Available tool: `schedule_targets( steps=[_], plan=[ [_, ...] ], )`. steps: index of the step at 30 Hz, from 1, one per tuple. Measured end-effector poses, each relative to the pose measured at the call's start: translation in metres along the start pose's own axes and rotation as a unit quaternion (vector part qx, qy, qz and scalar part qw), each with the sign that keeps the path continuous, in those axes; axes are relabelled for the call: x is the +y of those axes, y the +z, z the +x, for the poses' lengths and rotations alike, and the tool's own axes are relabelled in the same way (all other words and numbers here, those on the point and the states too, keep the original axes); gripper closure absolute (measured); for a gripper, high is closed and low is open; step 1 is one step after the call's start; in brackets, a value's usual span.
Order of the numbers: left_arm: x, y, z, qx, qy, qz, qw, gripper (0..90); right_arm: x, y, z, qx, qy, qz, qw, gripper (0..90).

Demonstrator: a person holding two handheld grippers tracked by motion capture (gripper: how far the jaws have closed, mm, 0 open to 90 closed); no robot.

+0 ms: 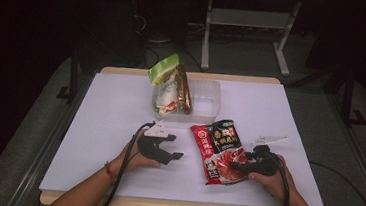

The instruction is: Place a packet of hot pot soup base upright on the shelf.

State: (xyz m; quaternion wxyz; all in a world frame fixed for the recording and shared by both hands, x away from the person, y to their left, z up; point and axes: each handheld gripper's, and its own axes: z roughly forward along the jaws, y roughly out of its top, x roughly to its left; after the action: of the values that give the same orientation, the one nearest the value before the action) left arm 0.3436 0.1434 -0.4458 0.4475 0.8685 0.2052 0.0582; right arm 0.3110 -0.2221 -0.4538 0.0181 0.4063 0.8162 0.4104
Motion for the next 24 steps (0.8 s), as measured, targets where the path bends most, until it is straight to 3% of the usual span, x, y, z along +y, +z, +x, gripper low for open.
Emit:
schedule_targets(
  steps=[3, 9, 11, 18, 22, 24],
  plan=[
    [0.002, 0.003, 0.000, -0.003, -0.006, 0.000, 1.0000, 26.7, -0.001, -0.003, -0.001, -0.002, -0.003, -0.001, 1.0000, 44.5],
    [0.014, 0.018, 0.007, -0.017, -0.043, 0.004, 0.9989, 25.8, -0.005, -0.006, -0.002, -0.007, -0.003, -0.014, 0.9999, 57.6],
    [0.018, 0.024, 0.010, -0.032, -0.065, 0.008, 0.9973, 24.3, -0.007, -0.007, -0.002, -0.009, -0.004, -0.019, 0.9998, 61.0],
    [0.020, 0.041, 0.019, -0.030, -0.100, 0.023, 0.9943, 20.6, -0.009, -0.009, -0.002, -0.013, -0.015, -0.031, 0.9993, 68.1],
    [0.022, 0.044, 0.026, -0.033, -0.123, 0.015, 0.9918, 19.1, -0.010, -0.009, -0.001, -0.013, -0.022, -0.037, 0.9990, 68.8],
    [0.023, 0.048, 0.030, -0.050, -0.134, 0.011, 0.9897, 17.0, -0.011, -0.009, 0.000, -0.012, -0.024, -0.038, 0.9989, 69.1]
  ],
)
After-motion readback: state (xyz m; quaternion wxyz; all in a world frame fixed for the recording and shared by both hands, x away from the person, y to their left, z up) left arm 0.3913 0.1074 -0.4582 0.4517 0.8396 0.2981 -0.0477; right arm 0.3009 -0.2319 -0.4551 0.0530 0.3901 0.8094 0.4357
